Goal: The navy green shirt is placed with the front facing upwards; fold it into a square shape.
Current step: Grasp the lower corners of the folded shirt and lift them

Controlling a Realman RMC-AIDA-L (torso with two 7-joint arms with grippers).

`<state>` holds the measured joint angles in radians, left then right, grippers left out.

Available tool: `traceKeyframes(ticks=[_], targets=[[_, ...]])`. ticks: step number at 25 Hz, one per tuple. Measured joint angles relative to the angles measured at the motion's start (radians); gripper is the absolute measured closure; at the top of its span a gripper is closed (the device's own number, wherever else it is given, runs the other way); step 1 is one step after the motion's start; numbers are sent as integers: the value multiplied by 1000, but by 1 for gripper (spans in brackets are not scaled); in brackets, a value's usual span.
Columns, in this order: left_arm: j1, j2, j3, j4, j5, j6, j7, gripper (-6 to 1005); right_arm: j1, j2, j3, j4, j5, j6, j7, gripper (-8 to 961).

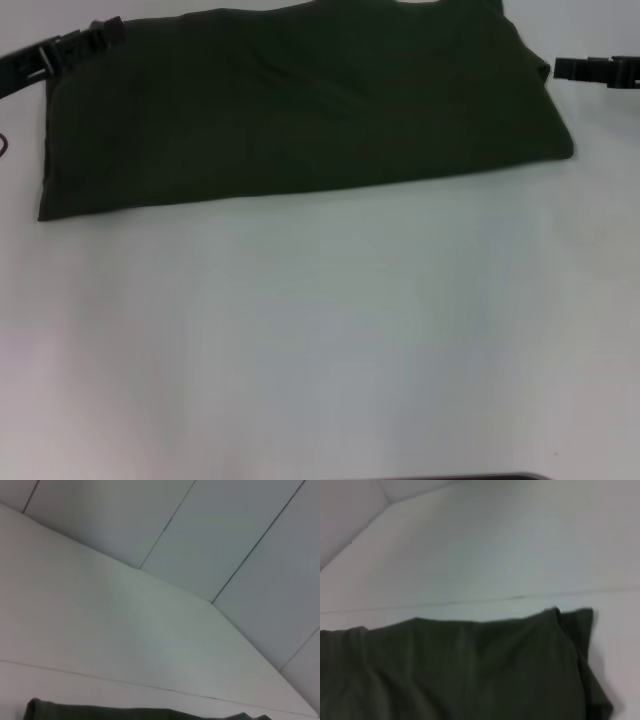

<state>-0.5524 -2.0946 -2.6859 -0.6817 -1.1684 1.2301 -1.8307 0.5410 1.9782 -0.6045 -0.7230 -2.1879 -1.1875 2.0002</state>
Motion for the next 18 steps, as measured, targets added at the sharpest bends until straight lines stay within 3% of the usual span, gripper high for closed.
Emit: traceKeyframes(ticks=[18], targets=[[38, 3, 73, -13, 6, 14, 16, 192, -34, -3, 9, 62, -82, -28, 77, 343]])
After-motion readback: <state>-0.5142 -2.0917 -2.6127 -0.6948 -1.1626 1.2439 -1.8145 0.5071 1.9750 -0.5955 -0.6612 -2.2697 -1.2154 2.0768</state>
